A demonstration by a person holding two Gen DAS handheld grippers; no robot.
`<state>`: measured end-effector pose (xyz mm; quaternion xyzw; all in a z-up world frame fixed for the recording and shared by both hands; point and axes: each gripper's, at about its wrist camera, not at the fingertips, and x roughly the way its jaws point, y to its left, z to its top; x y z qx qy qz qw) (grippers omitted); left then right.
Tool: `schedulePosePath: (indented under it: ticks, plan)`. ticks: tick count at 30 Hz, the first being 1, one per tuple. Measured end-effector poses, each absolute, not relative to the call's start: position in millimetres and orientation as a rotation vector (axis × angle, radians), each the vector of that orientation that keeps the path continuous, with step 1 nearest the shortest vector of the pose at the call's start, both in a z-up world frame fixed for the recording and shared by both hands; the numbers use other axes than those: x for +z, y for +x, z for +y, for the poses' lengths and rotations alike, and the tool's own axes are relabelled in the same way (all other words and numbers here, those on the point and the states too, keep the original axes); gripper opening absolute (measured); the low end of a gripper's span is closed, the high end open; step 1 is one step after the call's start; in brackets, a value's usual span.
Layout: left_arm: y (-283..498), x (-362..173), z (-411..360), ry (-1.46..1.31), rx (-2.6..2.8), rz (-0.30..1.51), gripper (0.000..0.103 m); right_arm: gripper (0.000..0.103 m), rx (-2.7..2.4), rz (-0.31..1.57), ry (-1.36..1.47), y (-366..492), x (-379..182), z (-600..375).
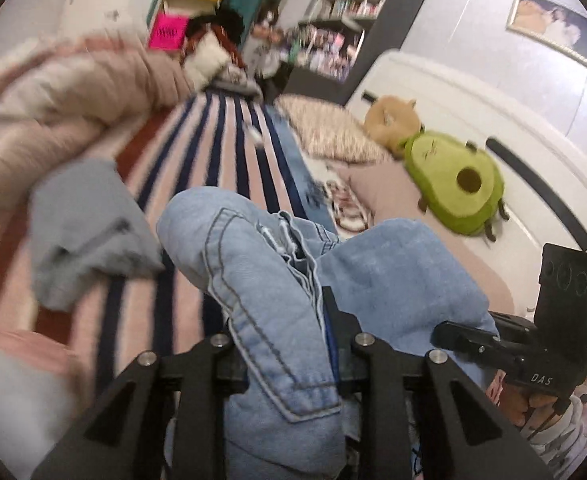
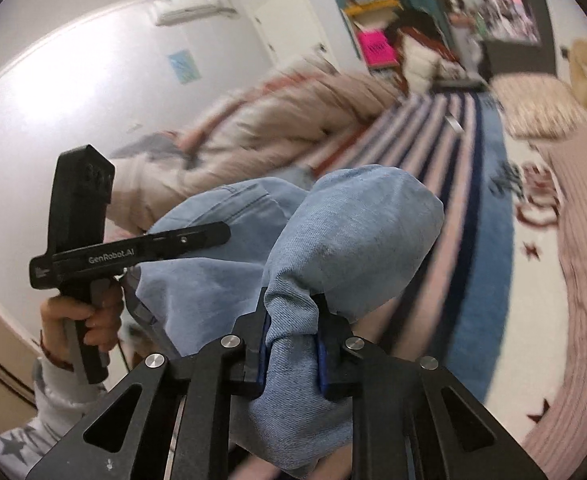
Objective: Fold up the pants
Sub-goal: 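Grasp the folded jeans with both tools and lift them off the blanket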
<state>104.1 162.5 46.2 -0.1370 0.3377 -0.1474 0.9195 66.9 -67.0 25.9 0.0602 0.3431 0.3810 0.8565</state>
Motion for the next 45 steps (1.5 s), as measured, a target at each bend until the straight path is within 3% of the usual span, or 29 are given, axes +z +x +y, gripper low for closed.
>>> schedulePosePath:
  ticks: [5, 12, 19, 24, 30, 36, 45]
  plan:
    - [53.6, 100.5, 222.5, -0.247, -0.201, 0.597, 0.022, 0.012, 0.906, 0.636, 0.113, 38.4, 71.2, -8.9]
    - [16.0, 118.0, 329.0, -0.229, -0.05, 0.584, 0.022, 0.012, 1.055, 0.624, 0.12, 24.4, 84.3, 102.1]
    - [-1.2, 84.5, 432.1, -0.272, 0.073, 0.626, 0.022, 0.011, 1.15, 0.699, 0.15, 26.5, 56.2, 207.0]
    - [-5.0, 19.7, 492.5, -0.359, 0.108, 0.735, 0.023, 0.009, 1.166, 0.808, 0.143, 27.7, 7.8, 246.2]
    - [-19.0, -31.2, 510.7, -0.388, 0.104, 0.778, 0.031, 0.009, 1.175, 0.899, 0.105, 21.0, -35.9, 254.8]
    - [-18.0, -34.8, 503.7, -0.359, 0.117, 0.784, 0.037, 0.009, 1.146, 0.889, 0.037, 11.4, -32.5, 254.9]
    - [5.0, -26.9, 492.9, -0.341, 0.061, 0.733, 0.036, 0.009, 1.094, 0.941, 0.044, -0.1, -45.3, 233.3]
